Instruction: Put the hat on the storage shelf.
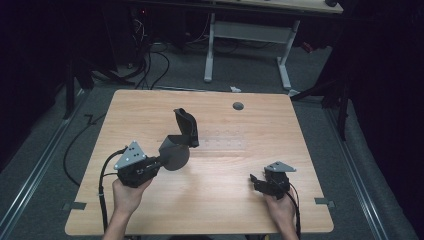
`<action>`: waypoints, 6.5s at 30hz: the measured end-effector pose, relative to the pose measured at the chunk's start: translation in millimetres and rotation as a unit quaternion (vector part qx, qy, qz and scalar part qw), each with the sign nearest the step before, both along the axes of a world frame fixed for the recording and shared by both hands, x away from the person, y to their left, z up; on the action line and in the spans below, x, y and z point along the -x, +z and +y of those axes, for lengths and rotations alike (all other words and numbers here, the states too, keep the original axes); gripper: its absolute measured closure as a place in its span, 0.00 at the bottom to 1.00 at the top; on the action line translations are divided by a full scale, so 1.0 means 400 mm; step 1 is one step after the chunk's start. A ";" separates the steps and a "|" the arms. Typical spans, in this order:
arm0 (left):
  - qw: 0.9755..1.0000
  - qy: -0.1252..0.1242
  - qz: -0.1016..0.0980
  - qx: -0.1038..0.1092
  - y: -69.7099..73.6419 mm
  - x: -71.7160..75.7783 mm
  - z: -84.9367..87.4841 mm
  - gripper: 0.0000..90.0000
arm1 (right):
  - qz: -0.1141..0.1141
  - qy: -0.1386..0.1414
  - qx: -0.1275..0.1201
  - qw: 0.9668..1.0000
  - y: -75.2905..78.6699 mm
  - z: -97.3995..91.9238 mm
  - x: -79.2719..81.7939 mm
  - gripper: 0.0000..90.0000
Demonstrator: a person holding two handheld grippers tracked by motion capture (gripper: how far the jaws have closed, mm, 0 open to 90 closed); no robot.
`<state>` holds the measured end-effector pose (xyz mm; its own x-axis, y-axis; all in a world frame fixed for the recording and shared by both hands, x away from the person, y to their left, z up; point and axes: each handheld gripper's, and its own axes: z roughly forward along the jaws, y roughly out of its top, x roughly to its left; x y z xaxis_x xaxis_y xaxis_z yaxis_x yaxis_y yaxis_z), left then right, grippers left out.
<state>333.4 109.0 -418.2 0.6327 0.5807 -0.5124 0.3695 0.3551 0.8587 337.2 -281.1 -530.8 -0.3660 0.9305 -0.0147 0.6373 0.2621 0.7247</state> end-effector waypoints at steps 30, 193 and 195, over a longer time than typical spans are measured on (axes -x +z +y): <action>0.998 0.053 -0.032 -0.017 0.054 -0.122 0.021 0.97 | 0.000 0.003 0.001 1.000 0.000 0.000 0.000 0.38; 0.984 0.166 0.044 -0.053 -0.064 -0.129 0.066 0.46 | -0.001 0.017 0.003 1.000 -0.001 0.005 0.002 0.37; 0.984 0.164 0.044 -0.051 -0.064 -0.123 0.068 0.46 | 0.000 0.016 0.002 1.000 -0.001 0.005 0.002 0.38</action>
